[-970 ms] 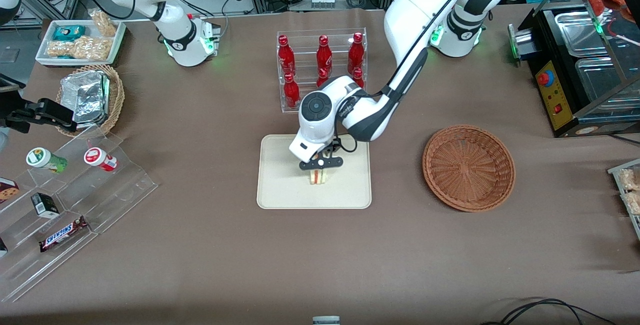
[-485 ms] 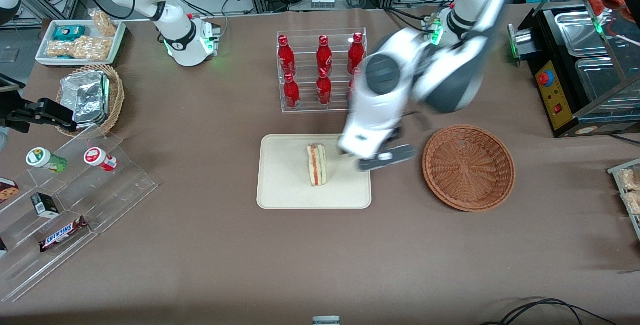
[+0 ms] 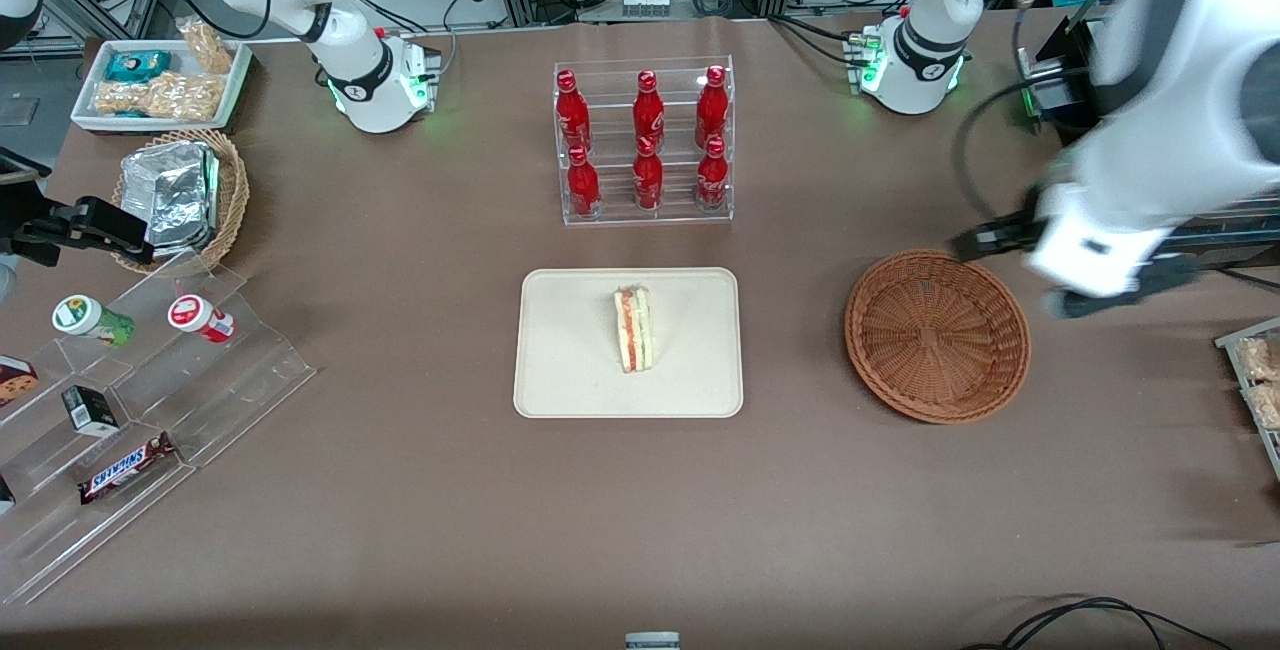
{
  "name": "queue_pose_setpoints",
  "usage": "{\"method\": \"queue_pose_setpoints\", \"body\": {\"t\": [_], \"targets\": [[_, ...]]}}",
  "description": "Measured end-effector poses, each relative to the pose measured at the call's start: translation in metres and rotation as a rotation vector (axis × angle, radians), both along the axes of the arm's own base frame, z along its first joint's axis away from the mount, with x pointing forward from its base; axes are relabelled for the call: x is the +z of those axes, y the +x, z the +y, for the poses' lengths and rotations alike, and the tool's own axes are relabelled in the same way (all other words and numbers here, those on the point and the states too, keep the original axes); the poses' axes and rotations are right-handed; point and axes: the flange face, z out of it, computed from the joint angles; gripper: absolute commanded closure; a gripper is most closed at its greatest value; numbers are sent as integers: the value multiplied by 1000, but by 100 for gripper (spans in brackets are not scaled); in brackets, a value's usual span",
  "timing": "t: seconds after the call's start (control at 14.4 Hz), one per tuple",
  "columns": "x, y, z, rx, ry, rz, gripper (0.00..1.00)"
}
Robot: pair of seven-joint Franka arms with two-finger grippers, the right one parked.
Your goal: Place sandwich from basket to tray
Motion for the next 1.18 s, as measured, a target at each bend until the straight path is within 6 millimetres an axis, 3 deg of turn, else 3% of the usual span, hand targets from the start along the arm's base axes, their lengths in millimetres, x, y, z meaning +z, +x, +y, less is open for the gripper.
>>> {"method": "queue_pose_setpoints", "body": {"t": [0.14, 0.28, 0.62, 0.9, 1.18], "targets": [[9, -2, 36, 43, -3, -7, 0], [19, -8, 54, 51, -6, -10, 0], [53, -36, 44, 30, -3, -50, 0], [56, -57, 41, -39, -7, -42, 0], [60, -63, 40, -59, -9, -47, 0]]}}
